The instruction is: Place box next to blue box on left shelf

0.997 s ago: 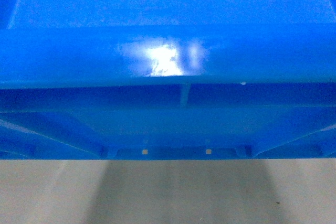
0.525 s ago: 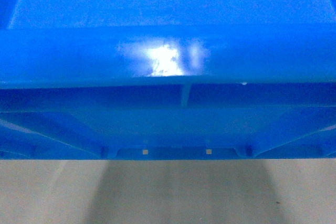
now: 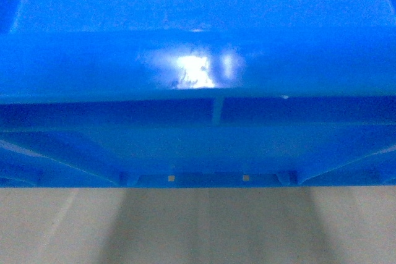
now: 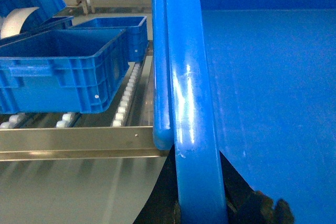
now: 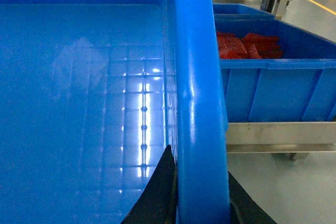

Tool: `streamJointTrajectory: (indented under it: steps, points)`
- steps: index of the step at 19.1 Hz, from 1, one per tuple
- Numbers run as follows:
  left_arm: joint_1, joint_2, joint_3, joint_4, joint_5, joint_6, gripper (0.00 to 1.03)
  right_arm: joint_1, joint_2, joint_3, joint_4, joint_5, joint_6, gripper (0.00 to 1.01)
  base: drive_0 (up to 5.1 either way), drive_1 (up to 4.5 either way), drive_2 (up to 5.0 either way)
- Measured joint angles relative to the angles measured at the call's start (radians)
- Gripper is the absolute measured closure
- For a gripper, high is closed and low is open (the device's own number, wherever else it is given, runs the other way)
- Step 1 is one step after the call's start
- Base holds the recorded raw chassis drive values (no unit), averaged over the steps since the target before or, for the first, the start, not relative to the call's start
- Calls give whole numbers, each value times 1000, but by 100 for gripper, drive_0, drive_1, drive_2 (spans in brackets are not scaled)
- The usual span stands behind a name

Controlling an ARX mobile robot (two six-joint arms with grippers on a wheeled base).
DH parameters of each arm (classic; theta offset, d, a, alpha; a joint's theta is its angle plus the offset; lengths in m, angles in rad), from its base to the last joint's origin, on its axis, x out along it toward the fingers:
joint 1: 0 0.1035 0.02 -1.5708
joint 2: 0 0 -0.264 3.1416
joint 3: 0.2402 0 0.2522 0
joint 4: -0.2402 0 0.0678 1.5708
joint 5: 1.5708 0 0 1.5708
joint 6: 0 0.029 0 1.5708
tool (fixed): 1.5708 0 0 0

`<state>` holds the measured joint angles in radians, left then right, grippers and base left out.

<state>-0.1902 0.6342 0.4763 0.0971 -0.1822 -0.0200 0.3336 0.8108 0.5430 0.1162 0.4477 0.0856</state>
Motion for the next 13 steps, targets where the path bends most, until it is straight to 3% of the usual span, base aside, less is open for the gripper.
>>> streamJointTrajectory:
  steps: [13]
  points:
    - [0,1,0,0,0,0,96,0,0,0,-2,0,0,92,0,0,0]
